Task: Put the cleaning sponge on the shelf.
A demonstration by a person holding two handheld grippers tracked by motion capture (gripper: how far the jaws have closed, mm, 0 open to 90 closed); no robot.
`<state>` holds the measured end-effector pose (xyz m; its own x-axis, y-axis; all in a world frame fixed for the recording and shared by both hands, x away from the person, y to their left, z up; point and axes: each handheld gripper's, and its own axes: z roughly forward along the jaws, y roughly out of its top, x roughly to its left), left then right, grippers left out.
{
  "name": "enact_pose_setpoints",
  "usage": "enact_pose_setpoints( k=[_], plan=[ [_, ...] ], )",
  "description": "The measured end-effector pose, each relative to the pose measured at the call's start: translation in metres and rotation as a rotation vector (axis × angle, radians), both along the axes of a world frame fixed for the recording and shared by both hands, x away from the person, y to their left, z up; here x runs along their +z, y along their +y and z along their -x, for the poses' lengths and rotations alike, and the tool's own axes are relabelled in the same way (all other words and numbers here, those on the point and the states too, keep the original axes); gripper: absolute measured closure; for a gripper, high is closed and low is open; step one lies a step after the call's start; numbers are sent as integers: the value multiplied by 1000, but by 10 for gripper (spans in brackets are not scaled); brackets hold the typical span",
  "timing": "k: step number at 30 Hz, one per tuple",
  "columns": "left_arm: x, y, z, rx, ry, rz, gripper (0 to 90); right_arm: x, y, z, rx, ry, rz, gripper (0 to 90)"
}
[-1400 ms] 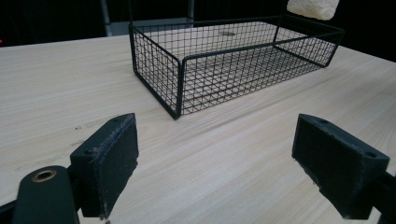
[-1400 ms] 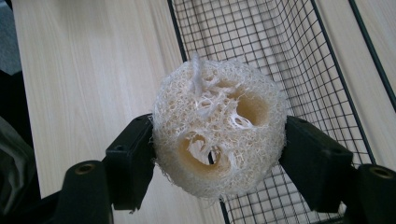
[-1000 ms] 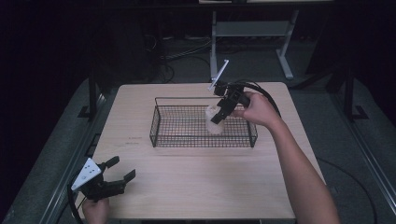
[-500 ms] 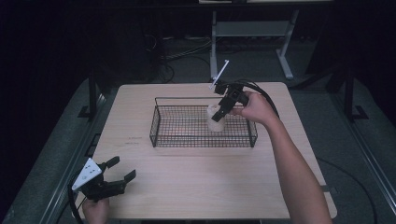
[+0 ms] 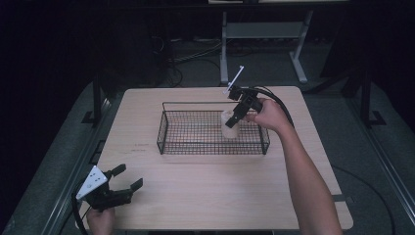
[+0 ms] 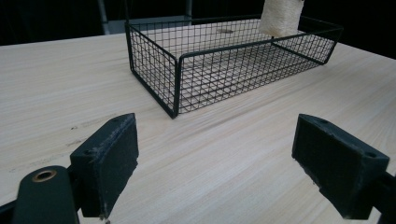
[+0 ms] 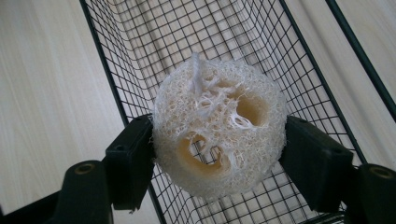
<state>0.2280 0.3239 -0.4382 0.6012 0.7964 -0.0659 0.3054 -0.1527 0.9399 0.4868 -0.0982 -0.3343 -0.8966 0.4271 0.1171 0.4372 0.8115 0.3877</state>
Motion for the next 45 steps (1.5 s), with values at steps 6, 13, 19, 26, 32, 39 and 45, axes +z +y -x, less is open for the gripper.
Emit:
enact_pose_setpoints(
  k=[6, 13, 19, 26, 32, 39, 45],
  plan=[
    [0, 1, 0, 4, 0, 1, 138, -4, 3, -2, 6, 4, 2, 290],
    [0, 0, 1, 1, -4, 0, 139, -15, 3, -3, -2, 8, 2, 290],
    [0, 0, 1, 4, -2, -1, 139, -22, 0, -4, -8, 21, 8, 290],
    [0, -2, 0, 1, 1, -8, 139, -23, 2, -3, 1, 22, 1, 290],
    [0, -3, 0, -1, 0, -16, 138, -24, 3, -3, 5, 23, 0, 290],
    [0, -2, -1, -2, -2, -12, 139, -35, -6, -3, -18, 31, -26, 290],
    [0, -1, 0, 1, -4, -10, 138, -39, -8, -6, -32, 41, -11, 290]
  ],
)
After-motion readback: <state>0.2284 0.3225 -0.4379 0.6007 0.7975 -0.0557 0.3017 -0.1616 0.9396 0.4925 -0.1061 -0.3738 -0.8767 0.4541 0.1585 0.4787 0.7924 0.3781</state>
